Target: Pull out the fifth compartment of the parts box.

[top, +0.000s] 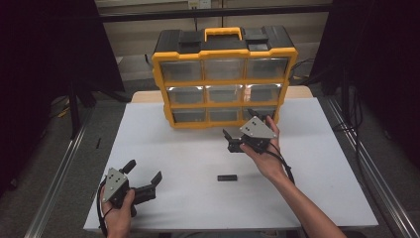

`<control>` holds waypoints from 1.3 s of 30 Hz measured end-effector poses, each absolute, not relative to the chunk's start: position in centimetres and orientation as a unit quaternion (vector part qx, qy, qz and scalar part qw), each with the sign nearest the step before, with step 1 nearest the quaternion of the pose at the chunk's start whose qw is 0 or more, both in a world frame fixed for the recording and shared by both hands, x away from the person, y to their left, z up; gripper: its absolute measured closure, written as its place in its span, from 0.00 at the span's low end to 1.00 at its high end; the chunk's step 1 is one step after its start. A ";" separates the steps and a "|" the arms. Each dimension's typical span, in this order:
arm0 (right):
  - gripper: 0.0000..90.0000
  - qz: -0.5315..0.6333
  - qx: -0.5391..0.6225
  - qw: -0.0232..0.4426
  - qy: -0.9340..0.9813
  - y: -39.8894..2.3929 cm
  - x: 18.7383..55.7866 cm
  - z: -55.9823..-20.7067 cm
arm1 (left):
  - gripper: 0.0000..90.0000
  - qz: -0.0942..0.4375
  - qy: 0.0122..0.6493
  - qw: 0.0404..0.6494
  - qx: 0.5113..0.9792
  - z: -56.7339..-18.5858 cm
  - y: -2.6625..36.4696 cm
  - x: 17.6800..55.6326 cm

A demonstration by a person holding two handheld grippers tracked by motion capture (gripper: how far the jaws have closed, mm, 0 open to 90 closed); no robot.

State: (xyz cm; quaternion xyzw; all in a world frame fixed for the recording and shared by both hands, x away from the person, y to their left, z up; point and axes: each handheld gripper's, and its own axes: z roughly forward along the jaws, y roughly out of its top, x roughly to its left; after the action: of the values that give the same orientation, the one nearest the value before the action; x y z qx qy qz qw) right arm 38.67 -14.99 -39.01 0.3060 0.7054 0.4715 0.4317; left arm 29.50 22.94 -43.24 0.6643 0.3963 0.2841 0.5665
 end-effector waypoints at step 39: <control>0.09 0.322 0.190 0.594 0.712 -13.8 42.6 -38.2 | 0.02 0.283 0.397 0.561 0.668 -43.3 23.1 29.6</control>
State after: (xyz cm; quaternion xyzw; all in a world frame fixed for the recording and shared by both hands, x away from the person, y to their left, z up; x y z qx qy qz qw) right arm 42.57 -13.77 -38.21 0.1895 0.7120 0.3225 0.5942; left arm 29.56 23.09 -43.27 0.6684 0.3973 0.2833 0.5613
